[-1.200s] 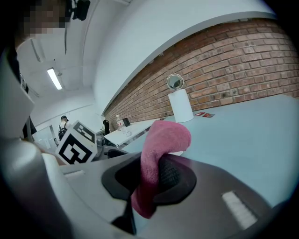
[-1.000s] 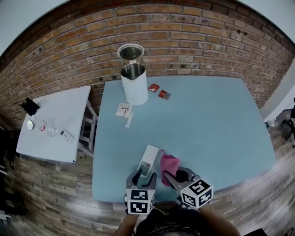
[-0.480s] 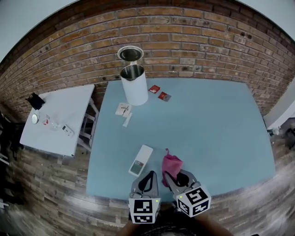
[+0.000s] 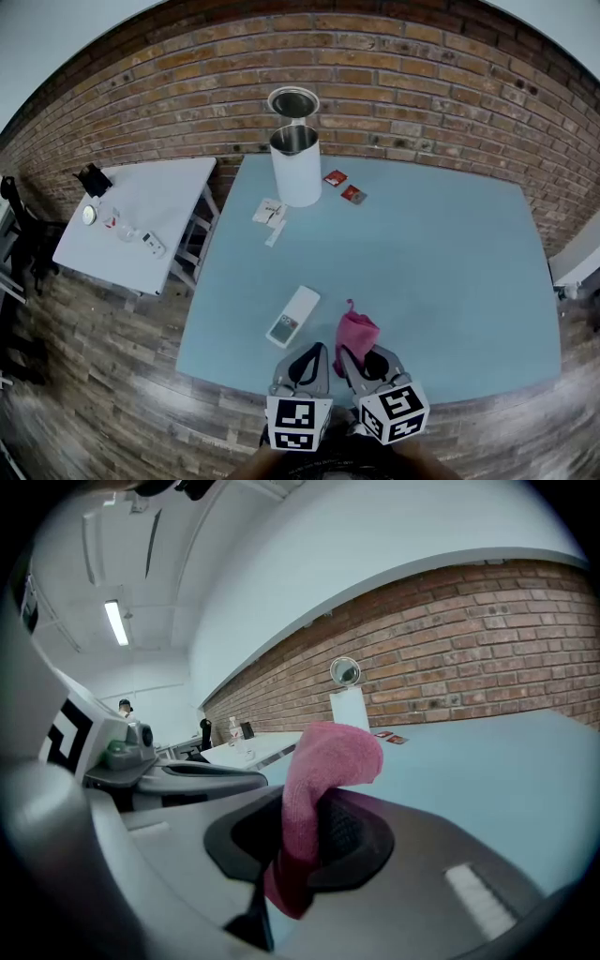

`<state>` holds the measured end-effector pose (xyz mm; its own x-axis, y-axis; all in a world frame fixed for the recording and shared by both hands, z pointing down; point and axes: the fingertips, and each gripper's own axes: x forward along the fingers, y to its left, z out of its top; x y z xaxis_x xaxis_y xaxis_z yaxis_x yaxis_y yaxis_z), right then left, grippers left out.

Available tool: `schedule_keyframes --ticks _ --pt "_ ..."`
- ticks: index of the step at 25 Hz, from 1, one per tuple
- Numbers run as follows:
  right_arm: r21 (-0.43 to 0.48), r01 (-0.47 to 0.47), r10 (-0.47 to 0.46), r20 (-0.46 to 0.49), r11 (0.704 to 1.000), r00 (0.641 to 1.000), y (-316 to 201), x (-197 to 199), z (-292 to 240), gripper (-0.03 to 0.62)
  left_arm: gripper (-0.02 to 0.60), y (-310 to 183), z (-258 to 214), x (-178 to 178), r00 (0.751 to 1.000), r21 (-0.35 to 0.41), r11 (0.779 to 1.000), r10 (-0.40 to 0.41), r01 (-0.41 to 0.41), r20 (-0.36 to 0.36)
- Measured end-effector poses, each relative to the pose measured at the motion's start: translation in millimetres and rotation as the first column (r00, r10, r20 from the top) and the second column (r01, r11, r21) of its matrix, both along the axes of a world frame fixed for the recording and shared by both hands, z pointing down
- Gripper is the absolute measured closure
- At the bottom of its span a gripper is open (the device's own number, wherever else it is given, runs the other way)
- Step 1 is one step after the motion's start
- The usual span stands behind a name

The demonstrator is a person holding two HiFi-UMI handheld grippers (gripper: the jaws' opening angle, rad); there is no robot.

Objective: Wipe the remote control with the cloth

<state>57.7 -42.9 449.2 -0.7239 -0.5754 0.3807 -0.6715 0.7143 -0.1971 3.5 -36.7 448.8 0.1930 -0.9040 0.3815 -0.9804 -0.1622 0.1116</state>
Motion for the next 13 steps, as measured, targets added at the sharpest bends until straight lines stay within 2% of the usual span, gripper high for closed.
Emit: schedule_keyframes --ticks 13 --pt "-0.007 0.021 -0.021 0.005 1.000 1.000 -0.3 7.4 2.4 0.530 0.583 -0.7 4.5 9.9 1.000 -0.021 1.000 -0.013 0.013 0.002"
